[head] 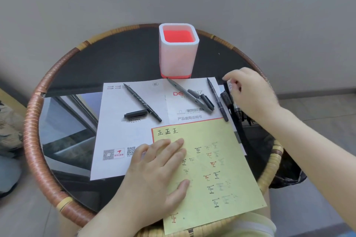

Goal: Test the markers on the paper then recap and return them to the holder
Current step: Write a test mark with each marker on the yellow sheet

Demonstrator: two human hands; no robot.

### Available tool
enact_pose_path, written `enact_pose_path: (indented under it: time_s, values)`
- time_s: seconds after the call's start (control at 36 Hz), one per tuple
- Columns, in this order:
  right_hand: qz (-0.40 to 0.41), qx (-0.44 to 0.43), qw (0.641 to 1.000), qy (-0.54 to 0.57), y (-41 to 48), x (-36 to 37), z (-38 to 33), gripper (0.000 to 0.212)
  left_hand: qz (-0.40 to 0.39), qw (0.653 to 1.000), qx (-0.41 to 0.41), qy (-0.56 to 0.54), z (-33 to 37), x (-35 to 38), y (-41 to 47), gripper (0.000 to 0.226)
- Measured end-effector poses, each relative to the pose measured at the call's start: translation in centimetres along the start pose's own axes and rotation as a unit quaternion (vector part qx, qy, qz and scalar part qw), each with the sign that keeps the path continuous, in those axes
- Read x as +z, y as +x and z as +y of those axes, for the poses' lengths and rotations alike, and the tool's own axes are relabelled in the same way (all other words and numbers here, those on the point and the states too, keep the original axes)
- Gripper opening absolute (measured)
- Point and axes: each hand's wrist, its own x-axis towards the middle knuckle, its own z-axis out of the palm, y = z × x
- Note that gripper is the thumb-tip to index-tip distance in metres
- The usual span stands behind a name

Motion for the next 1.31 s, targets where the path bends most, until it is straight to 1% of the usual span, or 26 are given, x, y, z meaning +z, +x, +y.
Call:
enact_pose_path:
  time_s: [0.06, 0.11, 0.17, 0.22, 0.31, 0.36, 0.44, 0.5, 0.56, 0.69, 0.72, 0.81, 0.83, 0.92, 0.94, 1.03, 1.11, 1.14, 1.17, 1.22, 1.28, 1.31]
  values:
    - [-0.019, 0.098, 0.995, 0.032, 0.3, -0.8, 0.5, 0.024, 0.000, 1.000, 0.001, 0.002, 0.0, 0.0, 0.0, 0.051]
    - [-0.069, 0.153, 0.986, 0.025, 0.7, -1.4, 1.1, 0.019, 0.000, 1.000, 0.001, 0.001, 0.0, 0.1, 0.0, 0.051]
    - [-0.124, 0.179, 0.976, 0.011, 1.0, -1.8, 1.2, 0.021, 0.000, 1.000, 0.002, 0.002, 0.0, 0.1, 0.0, 0.051]
    - [-0.158, 0.191, 0.969, 0.008, 1.1, -1.7, 1.0, 0.024, 0.000, 1.000, 0.002, 0.001, 0.0, 0.1, 0.0, 0.051]
    - [-0.180, 0.204, 0.962, 0.001, 1.2, -1.4, 0.3, 0.028, 0.000, 1.000, 0.000, 0.001, 0.1, 0.1, 0.0, 0.051]
    - [-0.185, 0.211, 0.960, -0.013, 1.2, -1.2, -0.3, 0.034, 0.001, 1.000, -0.001, -0.001, 0.1, 0.0, 0.0, 0.050]
    - [-0.175, 0.229, 0.957, -0.018, 1.5, -1.2, -1.0, 0.047, 0.003, 1.000, 0.001, 0.000, 0.1, 0.0, 0.0, 0.050]
    - [-0.177, 0.245, 0.953, 0.005, 1.5, -1.5, -1.2, 0.049, 0.004, 1.000, 0.001, 0.000, 0.2, 0.0, 0.0, 0.050]
    - [-0.165, 0.239, 0.956, 0.048, 1.4, -2.3, -1.2, 0.039, 0.005, 1.000, 0.000, -0.001, 0.2, 0.0, 0.0, 0.050]
    - [-0.092, 0.222, 0.949, 0.203, 0.3, -5.1, -2.7, 0.030, 0.011, 1.000, -0.002, 0.004, 0.2, 0.1, 0.0, 0.050]
    - [-0.080, 0.222, 0.943, 0.236, -0.1, -5.3, -3.2, 0.029, 0.013, 1.000, -0.002, 0.005, 0.3, 0.1, 0.1, 0.050]
    - [-0.048, 0.233, 0.906, 0.350, -1.5, -5.2, -4.7, 0.018, 0.020, 1.000, -0.004, 0.006, 0.4, 0.1, 0.3, 0.048]
    - [-0.035, 0.227, 0.897, 0.378, -2.0, -5.1, -5.2, 0.017, 0.022, 1.000, -0.005, 0.006, 0.4, 0.0, 0.4, 0.048]
    - [0.027, 0.187, 0.866, 0.462, -3.5, -4.6, -6.8, 0.028, 0.019, 1.000, -0.007, 0.007, 0.4, 0.1, 0.4, 0.051]
    - [0.041, 0.176, 0.858, 0.482, -3.9, -4.3, -7.4, 0.028, 0.017, 1.000, -0.008, 0.007, 0.4, 0.1, 0.4, 0.052]
    - [0.040, 0.160, 0.847, 0.506, -4.7, -2.9, -9.0, 0.015, 0.017, 1.000, -0.009, 0.004, 0.3, 0.2, 0.2, 0.052]
    - [-0.002, 0.168, 0.826, 0.538, -5.0, -1.2, -10.2, 0.012, 0.023, 1.000, -0.007, 0.000, 0.3, 0.3, 0.3, 0.051]
    - [-0.013, 0.166, 0.824, 0.541, -5.0, -0.6, -10.4, 0.010, 0.026, 1.000, -0.007, -0.002, 0.3, 0.3, 0.3, 0.051]
    - [-0.021, 0.161, 0.828, 0.537, -5.0, -0.1, -10.6, 0.008, 0.028, 1.000, -0.006, -0.003, 0.3, 0.3, 0.3, 0.051]
    - [-0.019, 0.147, 0.849, 0.508, -5.0, 0.9, -10.9, 0.007, 0.031, 0.999, -0.004, -0.005, 0.3, 0.4, 0.3, 0.052]
    - [0.016, 0.152, 0.870, 0.470, -5.0, 1.7, -10.9, 0.015, 0.032, 0.999, -0.005, -0.009, 0.3, 0.4, 0.3, 0.052]
    - [0.040, 0.167, 0.873, 0.457, -5.0, 2.1, -10.7, 0.022, 0.033, 0.999, -0.006, -0.010, 0.3, 0.4, 0.3, 0.051]
